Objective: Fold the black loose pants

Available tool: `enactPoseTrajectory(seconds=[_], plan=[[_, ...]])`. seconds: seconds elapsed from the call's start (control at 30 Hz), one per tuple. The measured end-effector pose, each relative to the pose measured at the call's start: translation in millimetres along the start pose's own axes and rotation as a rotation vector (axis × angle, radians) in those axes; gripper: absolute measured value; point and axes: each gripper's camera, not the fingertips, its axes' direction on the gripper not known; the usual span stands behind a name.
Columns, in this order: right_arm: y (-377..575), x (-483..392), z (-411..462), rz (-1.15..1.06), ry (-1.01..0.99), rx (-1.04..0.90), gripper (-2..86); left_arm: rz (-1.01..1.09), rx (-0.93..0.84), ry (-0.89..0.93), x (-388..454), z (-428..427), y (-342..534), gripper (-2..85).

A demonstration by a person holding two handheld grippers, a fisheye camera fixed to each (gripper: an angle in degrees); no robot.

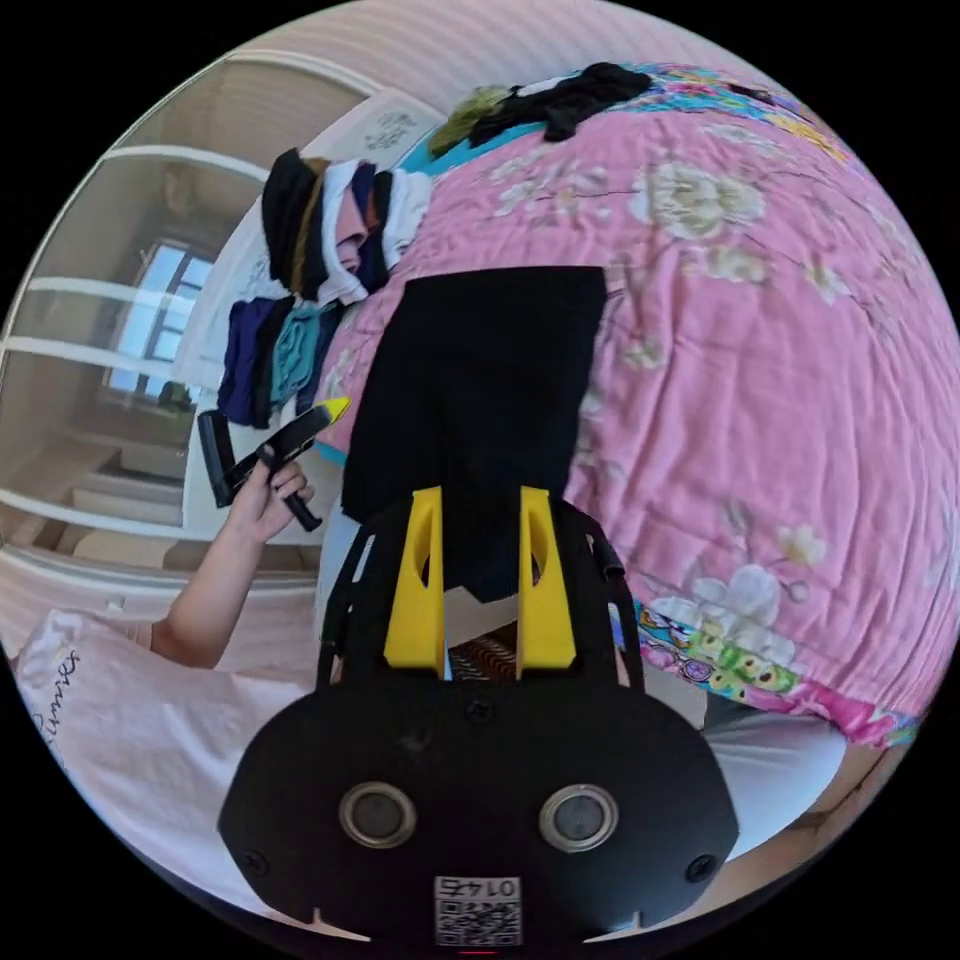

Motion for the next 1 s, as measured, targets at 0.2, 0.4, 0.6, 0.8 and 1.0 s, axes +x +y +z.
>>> enactPoseTrajectory(seconds=[0.2,0.4,0.6,0.8,1.0], plan=[[-18.4,35.9,11.9,0.179,-0.058,0.000,13.3,-0.043,-0.094,-0.010,-21.0,44.1,0.2,13.4],[4.3,32.8,24.6,0.191,-0.113,-0.057,10.3,-0.072,-0.084,0.053,-38.1,58.0,1.8,12.7],[22.7,40.3,26.1,0.179,-0.163,-0.172,6.4,-0.065,-0.069,0.031,-30.4,53.7,-7.5,11.2],[29.7,30.7,16.0,0.054,-0.105,-0.271,2.5,0.034,-0.017,-0.012,-7.2,38.2,-28.1,10.6],[38.5,37.6,-41.7,0.071,-0.112,0.007,10.7,-0.034,-0.104,0.016,-12.2,74.8,-25.1,12.7]])
